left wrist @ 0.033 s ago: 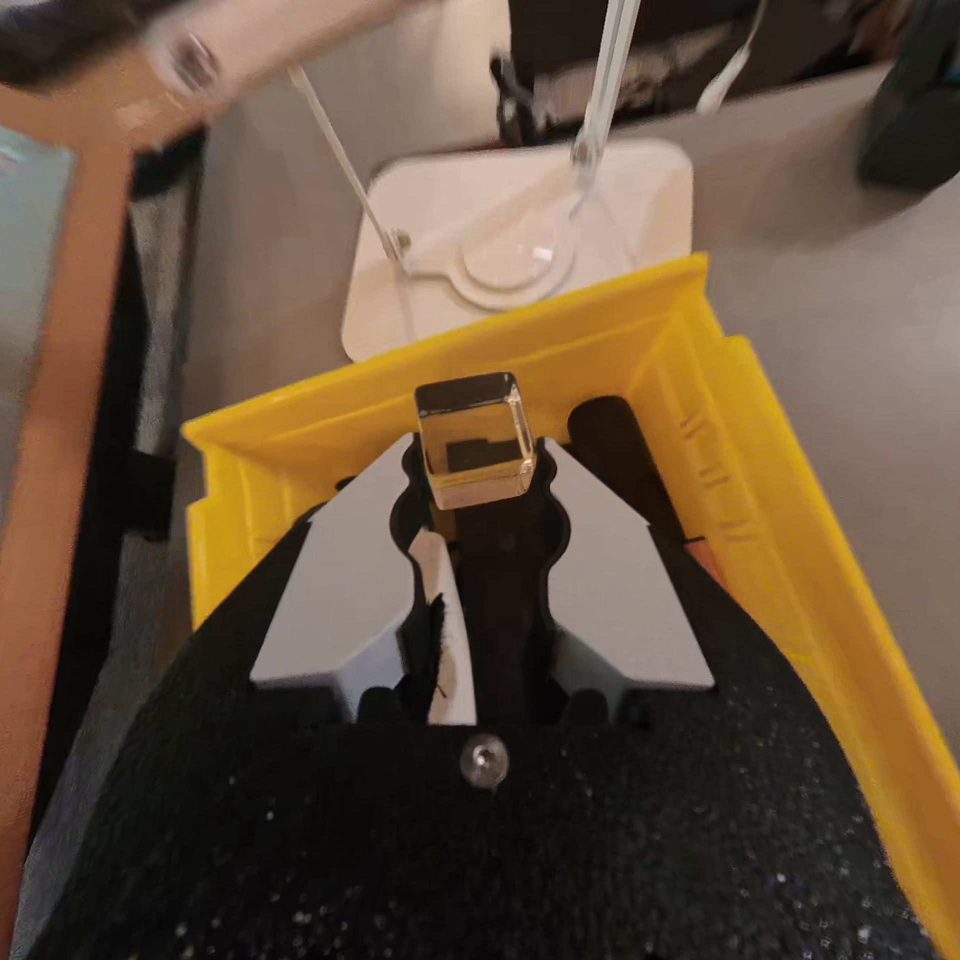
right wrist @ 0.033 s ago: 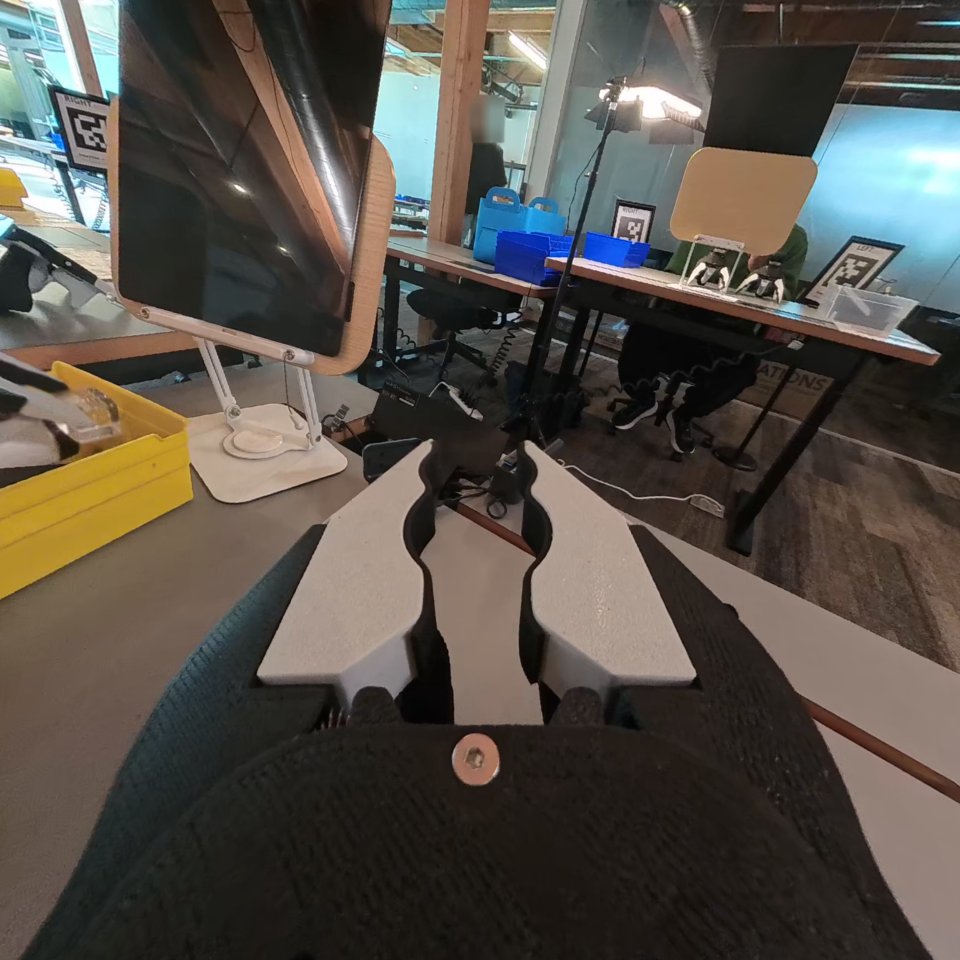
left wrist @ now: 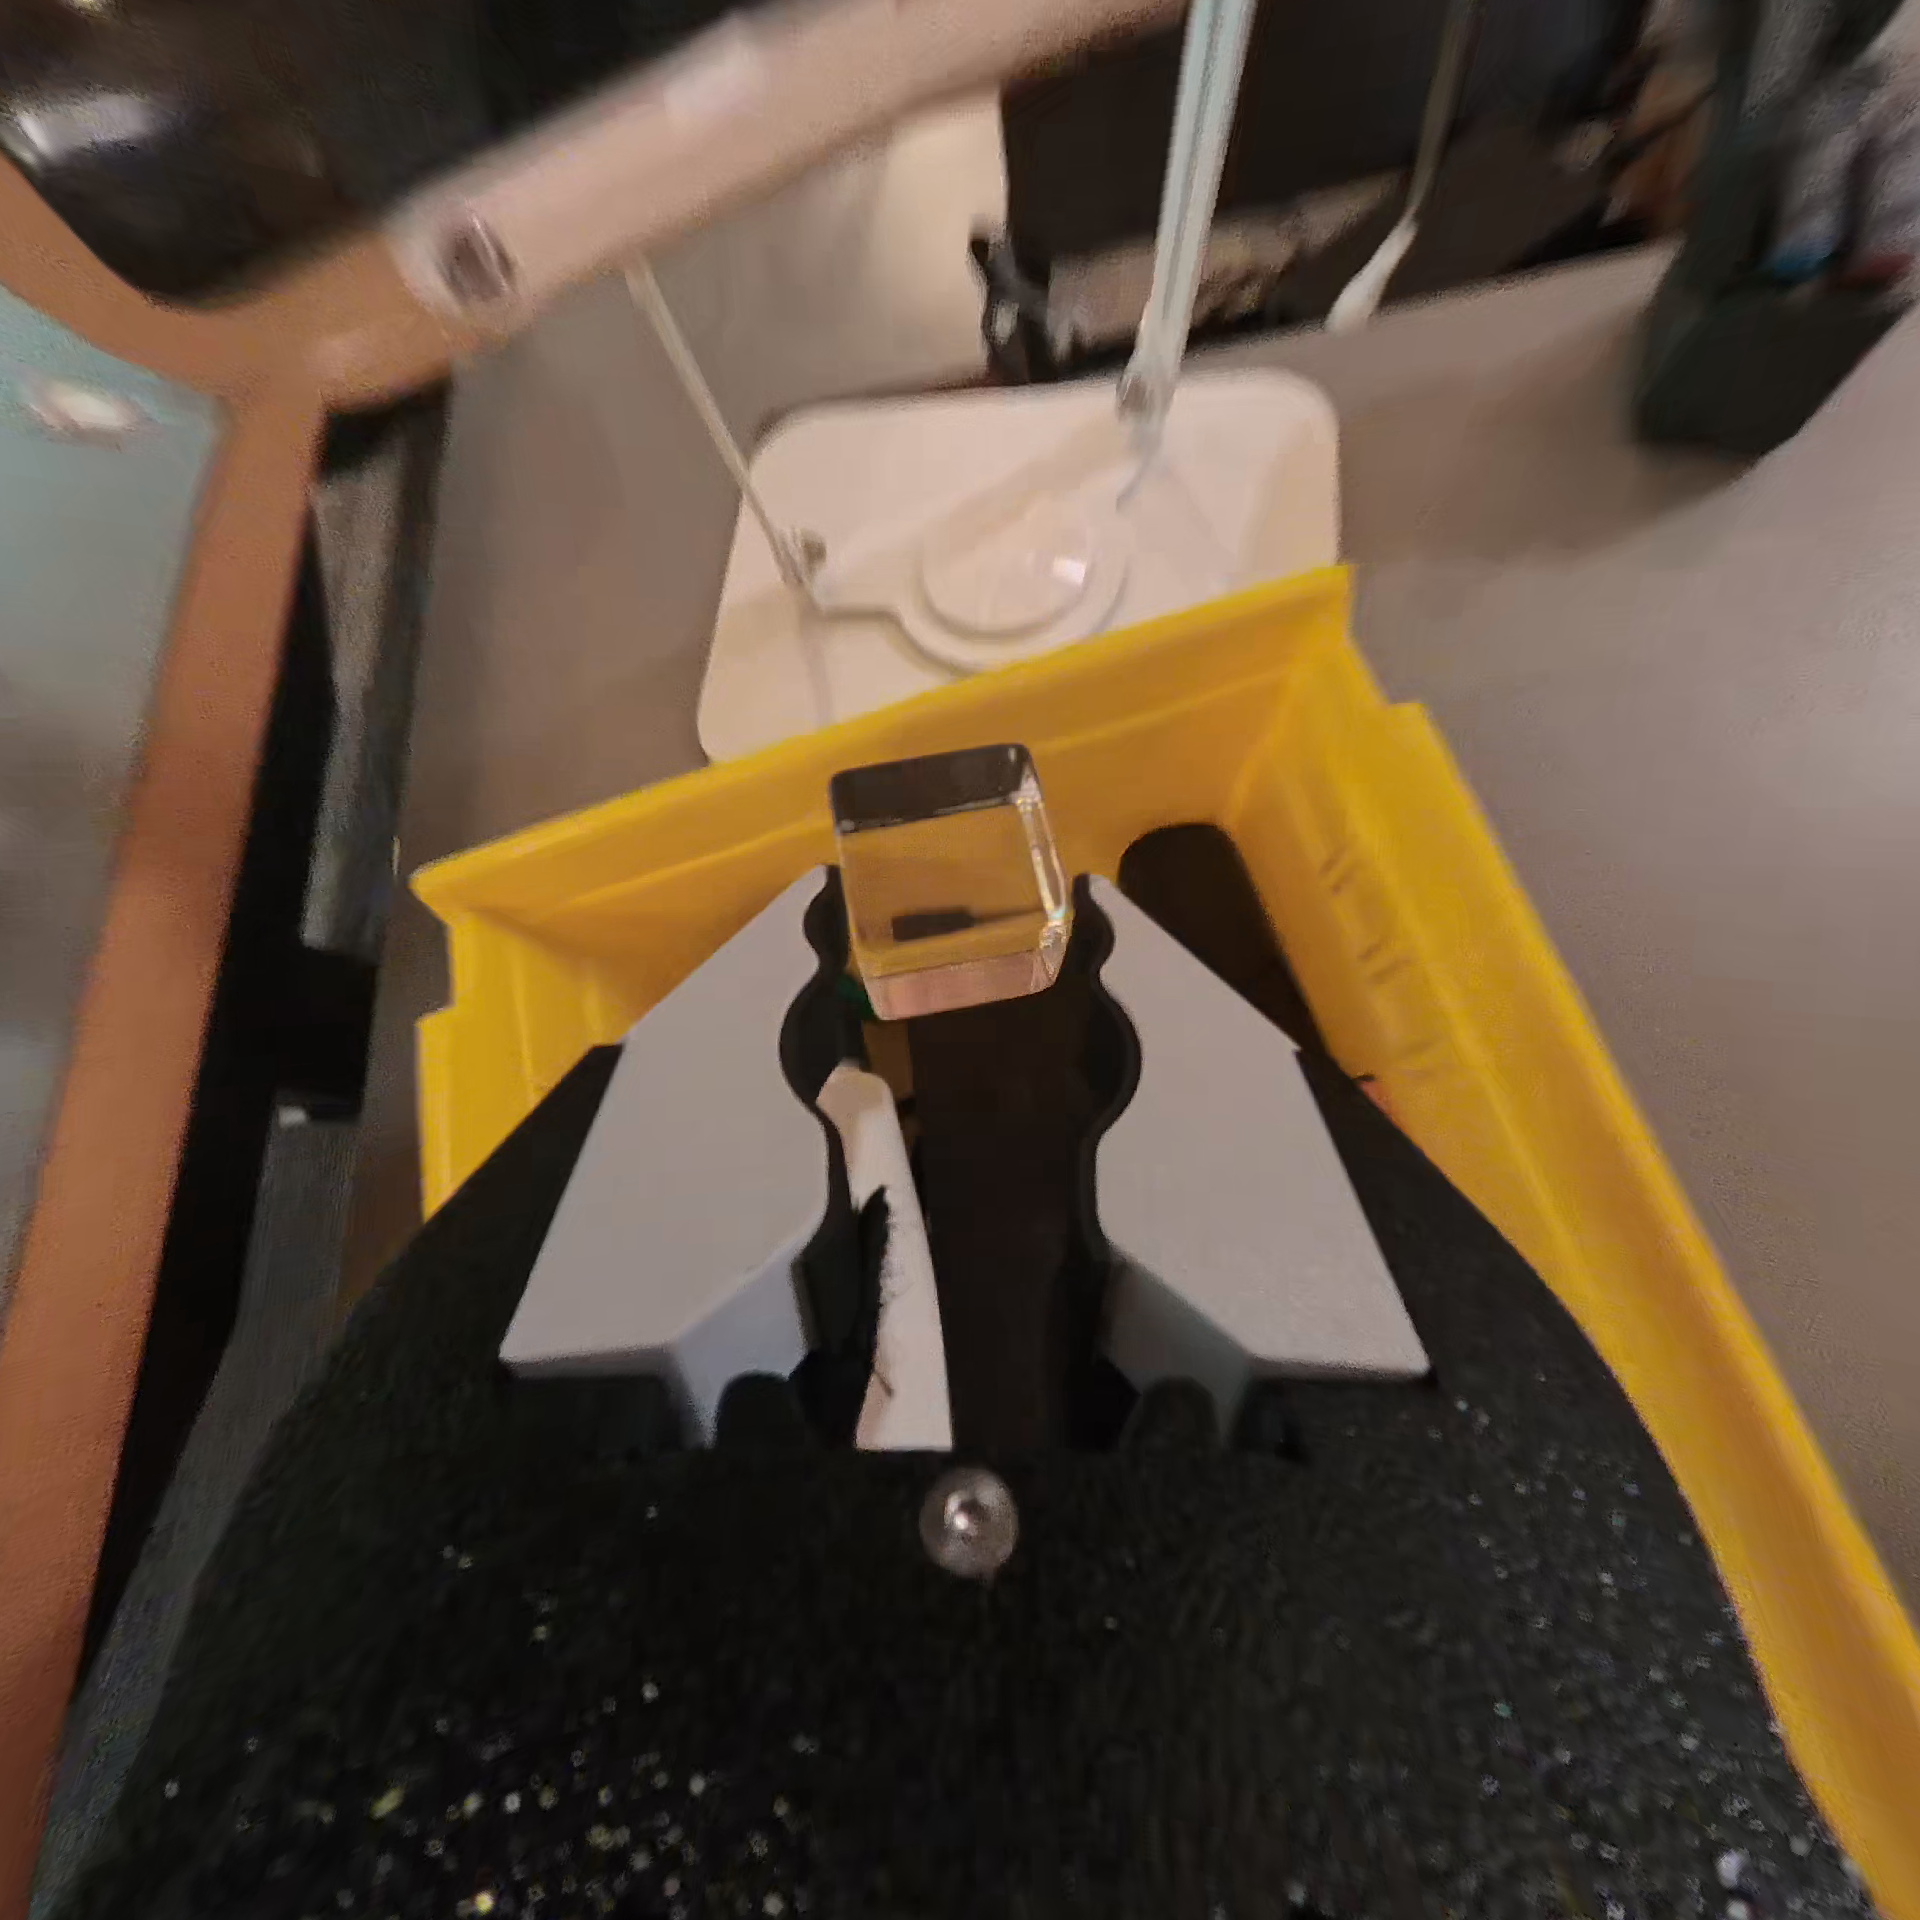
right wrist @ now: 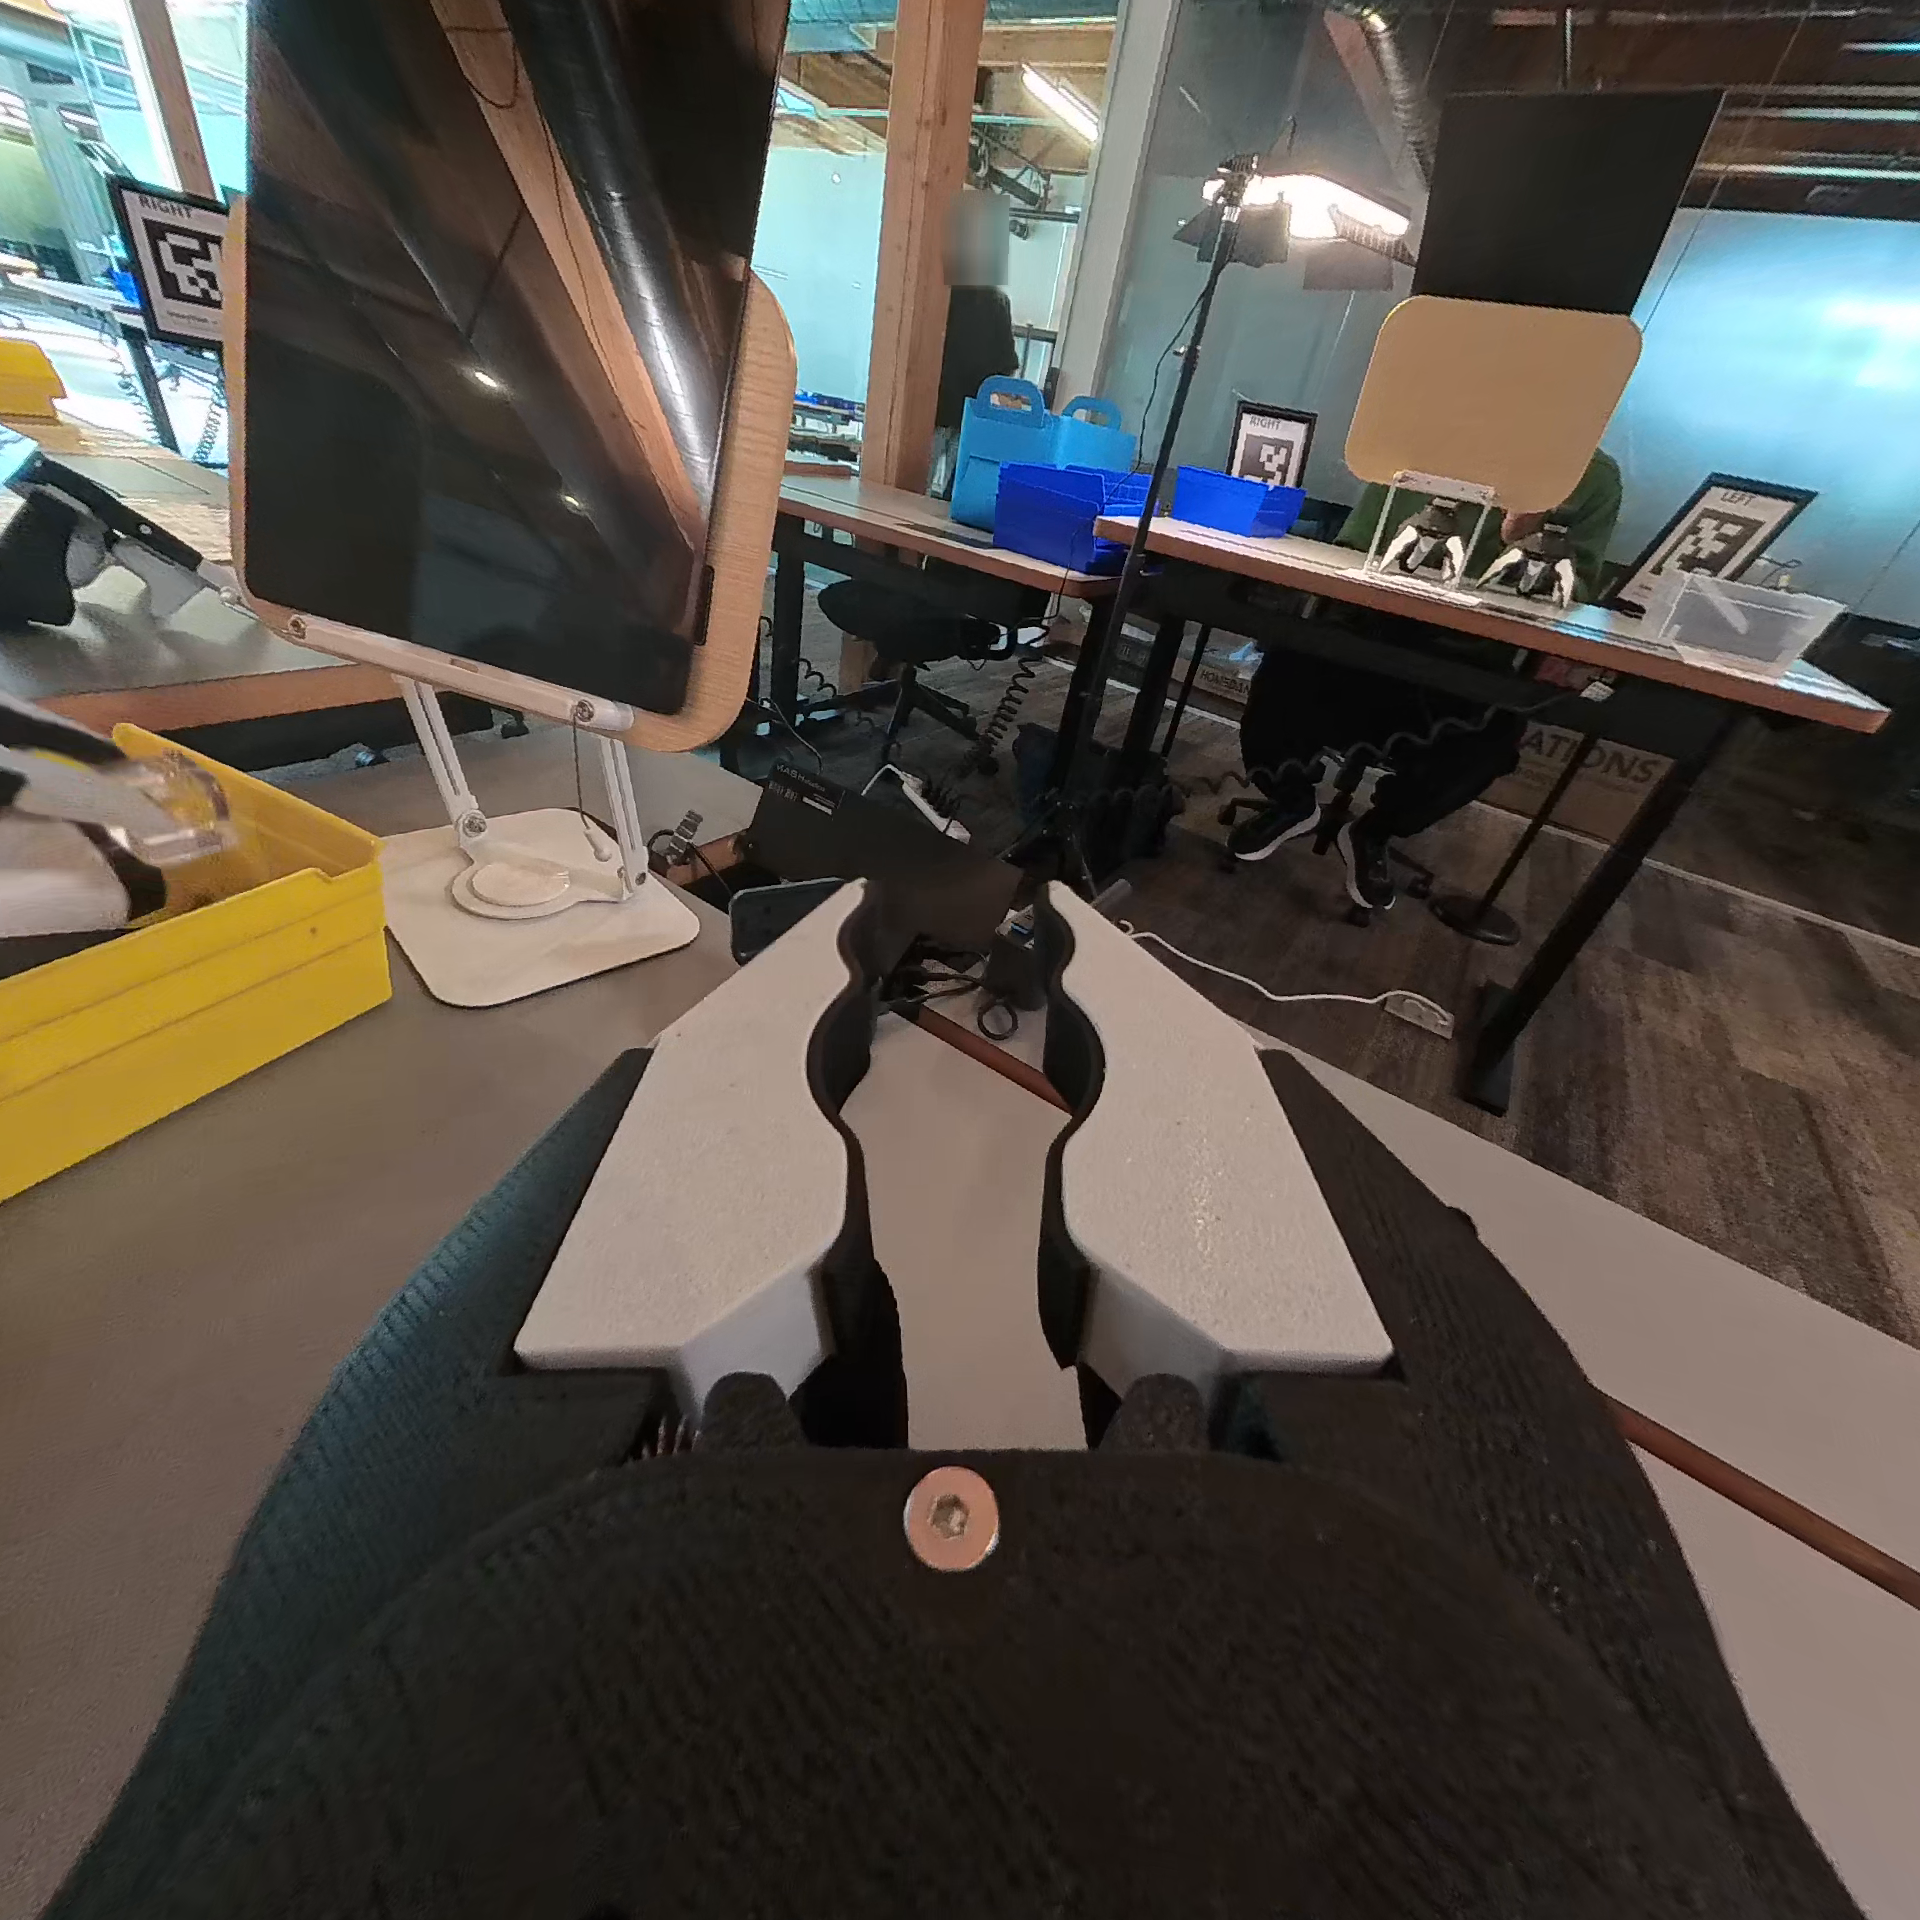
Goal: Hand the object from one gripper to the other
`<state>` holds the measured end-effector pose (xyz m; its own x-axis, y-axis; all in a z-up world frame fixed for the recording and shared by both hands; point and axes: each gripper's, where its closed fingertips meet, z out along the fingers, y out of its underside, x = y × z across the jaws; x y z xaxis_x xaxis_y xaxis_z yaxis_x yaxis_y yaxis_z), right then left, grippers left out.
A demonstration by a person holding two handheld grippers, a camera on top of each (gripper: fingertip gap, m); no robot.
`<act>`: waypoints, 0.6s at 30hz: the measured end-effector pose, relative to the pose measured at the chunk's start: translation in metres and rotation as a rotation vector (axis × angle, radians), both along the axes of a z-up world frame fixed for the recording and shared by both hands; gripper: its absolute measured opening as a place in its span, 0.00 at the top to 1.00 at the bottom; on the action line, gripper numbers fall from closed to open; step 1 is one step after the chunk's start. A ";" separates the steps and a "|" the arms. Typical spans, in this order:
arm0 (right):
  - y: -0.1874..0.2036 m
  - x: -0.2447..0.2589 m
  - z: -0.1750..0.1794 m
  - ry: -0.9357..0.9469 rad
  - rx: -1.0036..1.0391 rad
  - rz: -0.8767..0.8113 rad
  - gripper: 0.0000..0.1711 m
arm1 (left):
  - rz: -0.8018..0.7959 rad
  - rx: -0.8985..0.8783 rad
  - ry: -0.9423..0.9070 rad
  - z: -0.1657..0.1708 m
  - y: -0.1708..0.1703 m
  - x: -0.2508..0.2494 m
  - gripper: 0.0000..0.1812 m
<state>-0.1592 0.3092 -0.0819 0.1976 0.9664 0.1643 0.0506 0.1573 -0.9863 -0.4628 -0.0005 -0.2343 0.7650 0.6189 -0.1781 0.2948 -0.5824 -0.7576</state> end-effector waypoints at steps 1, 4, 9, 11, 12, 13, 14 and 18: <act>-0.002 -0.001 0.000 0.002 0.000 0.007 0.84 | -0.010 0.057 0.041 0.017 0.000 0.007 0.77; -0.009 -0.005 0.003 0.020 0.006 0.043 0.84 | -0.079 0.237 0.157 0.072 0.007 0.041 0.77; -0.024 -0.020 0.010 0.156 0.030 0.140 0.84 | -0.315 0.616 0.305 0.160 0.047 0.142 0.78; -0.021 -0.027 0.011 0.267 0.015 0.134 0.83 | -0.403 0.760 0.336 0.180 0.066 0.181 0.78; -0.018 -0.030 0.005 0.315 -0.005 0.114 0.82 | -0.435 0.835 0.338 0.185 0.076 0.196 0.78; -0.016 -0.033 -0.008 0.345 -0.022 0.099 0.81 | -0.473 0.905 0.320 0.186 0.088 0.210 0.78; -0.017 -0.034 -0.023 0.370 -0.023 0.084 0.78 | -0.521 0.962 0.279 0.184 0.101 0.222 0.77; -0.027 -0.018 -0.089 0.398 0.063 0.010 0.74 | -0.698 1.087 0.001 0.146 0.162 0.255 0.77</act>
<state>-0.1768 0.2822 -0.1708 0.2485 0.9590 0.1362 -0.3350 0.2170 -0.9169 -0.2075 0.1613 -0.0887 0.9834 -0.0828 0.1615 0.1791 0.2996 -0.9371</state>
